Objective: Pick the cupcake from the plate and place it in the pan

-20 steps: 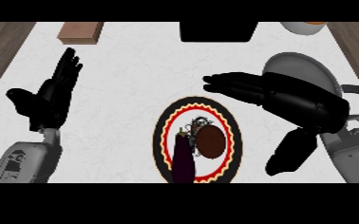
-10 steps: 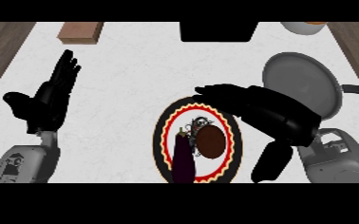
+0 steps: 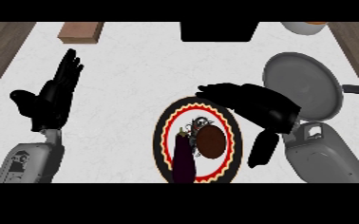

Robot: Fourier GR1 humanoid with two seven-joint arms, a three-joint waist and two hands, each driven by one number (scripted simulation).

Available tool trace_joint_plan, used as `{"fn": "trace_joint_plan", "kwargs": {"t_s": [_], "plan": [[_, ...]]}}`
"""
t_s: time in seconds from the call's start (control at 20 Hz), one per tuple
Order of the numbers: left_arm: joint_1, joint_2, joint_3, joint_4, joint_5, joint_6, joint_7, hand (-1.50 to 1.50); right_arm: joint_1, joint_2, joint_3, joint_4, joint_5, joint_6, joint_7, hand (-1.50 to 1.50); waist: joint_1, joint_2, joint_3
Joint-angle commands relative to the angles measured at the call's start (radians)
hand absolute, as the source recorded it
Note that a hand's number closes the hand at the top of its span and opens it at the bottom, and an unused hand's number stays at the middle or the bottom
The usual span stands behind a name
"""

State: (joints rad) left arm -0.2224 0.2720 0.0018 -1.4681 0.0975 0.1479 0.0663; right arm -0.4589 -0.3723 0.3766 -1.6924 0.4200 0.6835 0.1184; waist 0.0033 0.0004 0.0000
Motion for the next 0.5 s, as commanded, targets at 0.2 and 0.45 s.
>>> {"fn": "trace_joint_plan", "kwargs": {"t_s": [0.2,0.45], "plan": [[0.021,-0.062,-0.024,-0.075,-0.054,0.029,0.042,0.0,0.027,0.069,0.044,0.035,0.107,0.064,-0.041,-1.5,-0.001,-0.001,0.0],[-0.028,-0.018,0.056,-0.008,-0.022,-0.036,0.054,0.0,0.096,0.078,0.063,-0.029,0.193,0.075,-0.06,-1.5,-0.004,-0.001,0.0]]}}
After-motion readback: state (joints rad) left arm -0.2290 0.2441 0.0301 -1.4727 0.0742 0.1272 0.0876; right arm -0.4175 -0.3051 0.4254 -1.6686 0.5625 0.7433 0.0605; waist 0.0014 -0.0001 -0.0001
